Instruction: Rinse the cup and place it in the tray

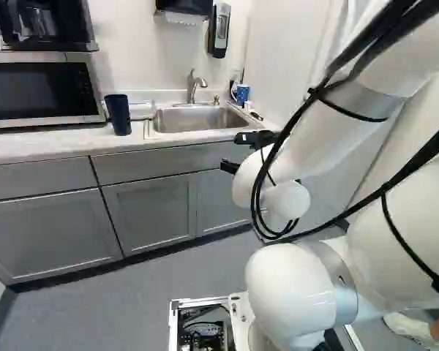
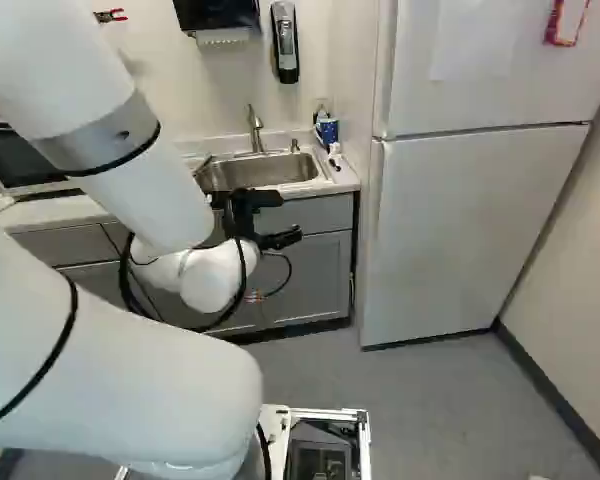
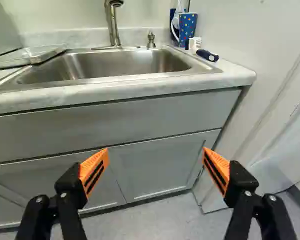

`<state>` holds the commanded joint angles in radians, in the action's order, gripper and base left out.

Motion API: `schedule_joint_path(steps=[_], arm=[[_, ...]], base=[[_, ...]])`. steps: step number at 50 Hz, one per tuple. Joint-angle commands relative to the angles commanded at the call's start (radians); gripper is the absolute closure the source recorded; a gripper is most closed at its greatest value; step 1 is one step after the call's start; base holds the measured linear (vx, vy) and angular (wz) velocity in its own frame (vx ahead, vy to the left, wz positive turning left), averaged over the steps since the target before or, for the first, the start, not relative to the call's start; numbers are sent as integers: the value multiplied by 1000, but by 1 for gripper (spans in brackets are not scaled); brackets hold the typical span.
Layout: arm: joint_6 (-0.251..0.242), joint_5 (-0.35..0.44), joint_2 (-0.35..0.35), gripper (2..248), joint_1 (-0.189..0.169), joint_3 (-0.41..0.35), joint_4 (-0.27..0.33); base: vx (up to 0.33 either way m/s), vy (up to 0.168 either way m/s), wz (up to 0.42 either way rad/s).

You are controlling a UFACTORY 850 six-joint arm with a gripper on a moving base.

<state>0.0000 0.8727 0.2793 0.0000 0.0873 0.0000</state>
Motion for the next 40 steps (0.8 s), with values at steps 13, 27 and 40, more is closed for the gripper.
schedule_joint_path(steps=[13,27,40], arm=[[0,0,0,3,0,0,0],[0,0,0,3,0,0,0],[0,0,-5,3,0,8,0]], base=[[0,0,0],[0,0,0],[0,0,0]])
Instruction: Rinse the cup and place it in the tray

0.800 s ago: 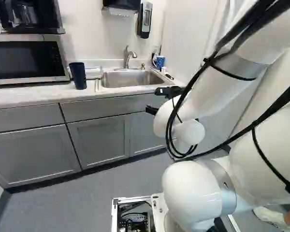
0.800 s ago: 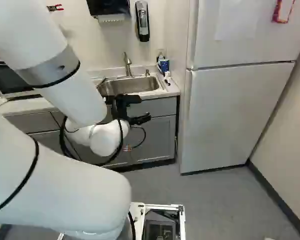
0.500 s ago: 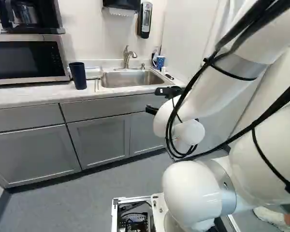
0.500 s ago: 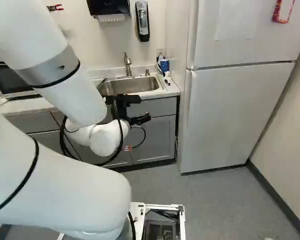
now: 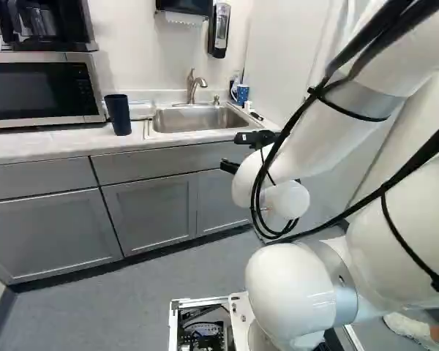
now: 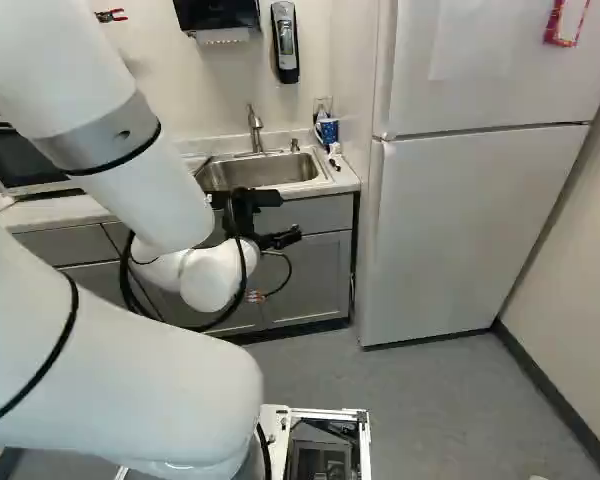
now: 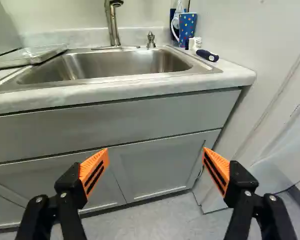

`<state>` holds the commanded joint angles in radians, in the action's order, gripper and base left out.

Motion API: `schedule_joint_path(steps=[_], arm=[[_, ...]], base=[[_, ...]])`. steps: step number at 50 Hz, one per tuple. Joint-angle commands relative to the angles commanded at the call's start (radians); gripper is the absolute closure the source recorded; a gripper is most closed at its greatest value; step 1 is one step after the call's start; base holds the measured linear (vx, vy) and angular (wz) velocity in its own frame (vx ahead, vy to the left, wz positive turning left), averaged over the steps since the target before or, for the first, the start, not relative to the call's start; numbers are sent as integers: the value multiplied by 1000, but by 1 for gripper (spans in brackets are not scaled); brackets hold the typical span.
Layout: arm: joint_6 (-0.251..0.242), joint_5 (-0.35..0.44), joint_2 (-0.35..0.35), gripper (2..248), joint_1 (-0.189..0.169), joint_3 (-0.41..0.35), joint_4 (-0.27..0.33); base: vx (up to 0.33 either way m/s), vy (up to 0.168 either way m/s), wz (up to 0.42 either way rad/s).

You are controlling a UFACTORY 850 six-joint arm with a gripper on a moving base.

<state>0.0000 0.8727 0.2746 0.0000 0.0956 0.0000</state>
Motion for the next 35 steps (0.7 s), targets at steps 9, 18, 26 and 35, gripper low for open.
schedule_joint_path(steps=[9,18,26,35], arm=[[0,0,0,3,0,20,0],[0,0,0,3,0,43,0],[0,0,0,3,0,64,0],[0,0,-4,3,0,89,0]], base=[[0,0,0],[0,0,0],[0,0,0],[0,0,0]])
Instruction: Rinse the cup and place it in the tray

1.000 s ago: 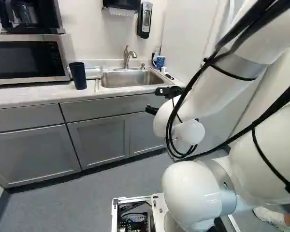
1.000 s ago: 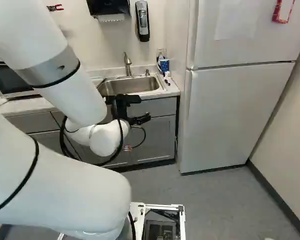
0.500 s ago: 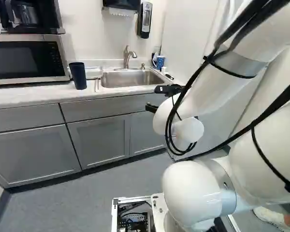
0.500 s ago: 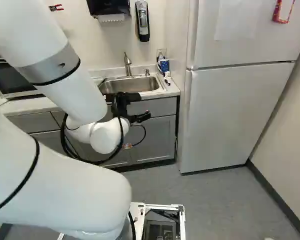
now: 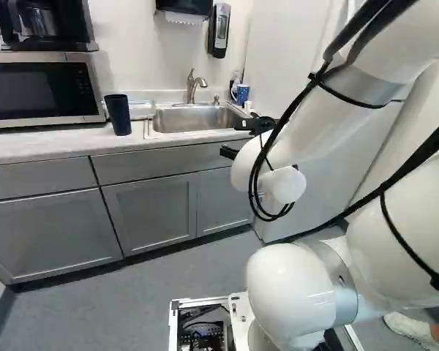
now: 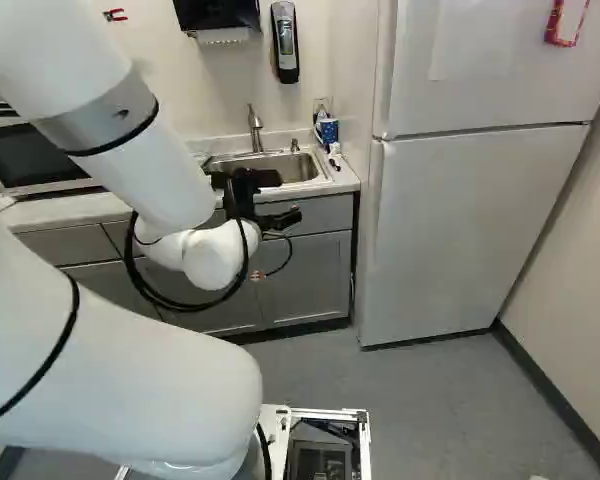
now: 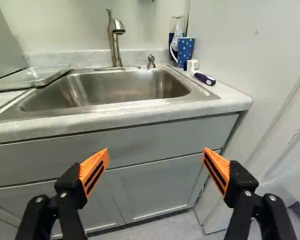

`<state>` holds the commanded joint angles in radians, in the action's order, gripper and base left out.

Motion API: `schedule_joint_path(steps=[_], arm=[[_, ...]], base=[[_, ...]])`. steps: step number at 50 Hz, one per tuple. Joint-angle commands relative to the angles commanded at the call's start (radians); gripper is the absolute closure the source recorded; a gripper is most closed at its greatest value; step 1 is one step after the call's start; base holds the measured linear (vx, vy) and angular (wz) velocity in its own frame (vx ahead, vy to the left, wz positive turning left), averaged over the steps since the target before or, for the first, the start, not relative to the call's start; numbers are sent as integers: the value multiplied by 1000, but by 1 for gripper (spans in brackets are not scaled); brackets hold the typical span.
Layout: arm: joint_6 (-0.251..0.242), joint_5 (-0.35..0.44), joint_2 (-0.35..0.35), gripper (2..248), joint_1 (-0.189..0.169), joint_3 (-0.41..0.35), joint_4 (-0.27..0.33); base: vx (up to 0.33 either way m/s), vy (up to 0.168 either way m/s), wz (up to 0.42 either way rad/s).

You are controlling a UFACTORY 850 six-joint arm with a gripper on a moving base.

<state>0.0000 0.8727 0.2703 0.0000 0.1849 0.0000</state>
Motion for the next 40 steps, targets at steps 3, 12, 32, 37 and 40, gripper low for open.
schedule_joint_path(steps=[3,12,32,37,40], arm=[[0,0,1,3,0,7,0],[0,0,7,3,0,24,0],[0,0,18,3,0,63,0],[0,0,20,3,0,73,0],[0,0,21,3,0,79,0]], base=[[0,0,0],[0,0,0],[0,0,0],[0,0,0],[0,0,0]])
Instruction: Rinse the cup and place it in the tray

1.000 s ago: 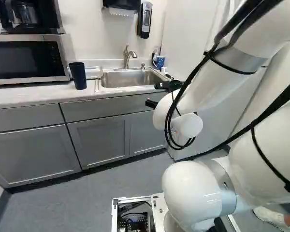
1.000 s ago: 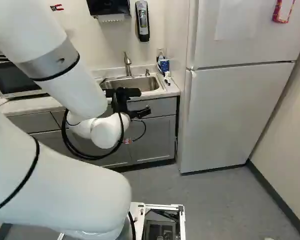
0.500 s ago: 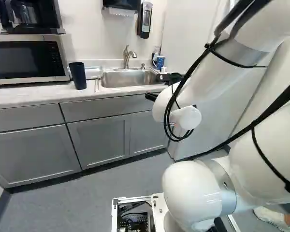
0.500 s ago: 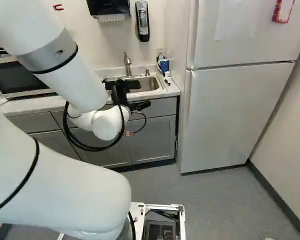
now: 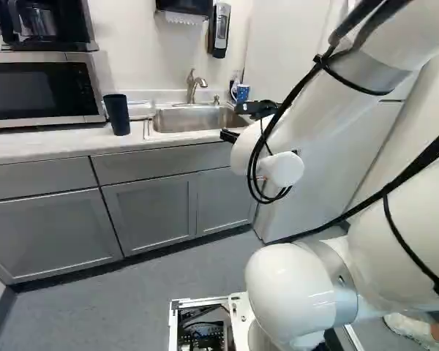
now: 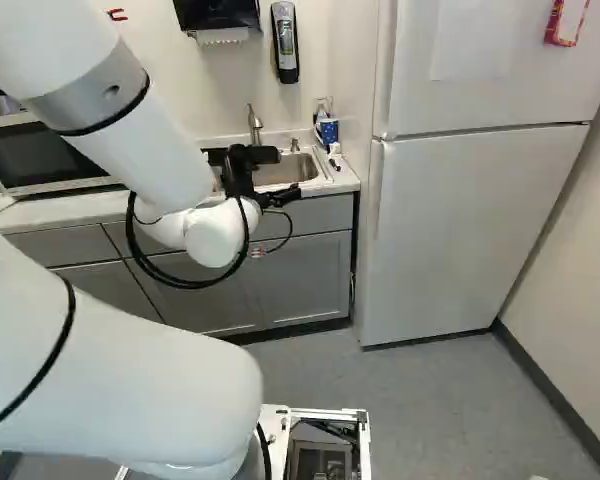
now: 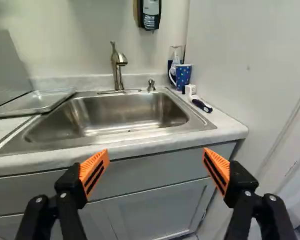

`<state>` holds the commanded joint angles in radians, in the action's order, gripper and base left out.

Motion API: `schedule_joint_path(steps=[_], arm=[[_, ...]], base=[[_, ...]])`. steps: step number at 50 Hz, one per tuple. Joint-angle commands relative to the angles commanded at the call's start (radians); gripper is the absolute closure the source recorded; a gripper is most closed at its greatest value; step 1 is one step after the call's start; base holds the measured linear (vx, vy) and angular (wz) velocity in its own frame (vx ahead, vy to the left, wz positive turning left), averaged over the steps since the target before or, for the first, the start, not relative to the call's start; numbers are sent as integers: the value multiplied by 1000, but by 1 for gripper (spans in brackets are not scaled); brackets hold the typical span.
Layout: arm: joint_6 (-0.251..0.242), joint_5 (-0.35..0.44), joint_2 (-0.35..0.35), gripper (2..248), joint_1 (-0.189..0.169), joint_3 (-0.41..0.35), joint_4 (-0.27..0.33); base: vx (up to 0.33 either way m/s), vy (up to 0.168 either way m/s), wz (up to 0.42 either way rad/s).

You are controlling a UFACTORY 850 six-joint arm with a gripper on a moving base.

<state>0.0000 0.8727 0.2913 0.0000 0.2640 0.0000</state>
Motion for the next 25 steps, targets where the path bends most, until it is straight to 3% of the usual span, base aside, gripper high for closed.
schedule_joint_path(steps=[25], arm=[[0,0,0,3,0,58,0]], base=[[0,0,0]])
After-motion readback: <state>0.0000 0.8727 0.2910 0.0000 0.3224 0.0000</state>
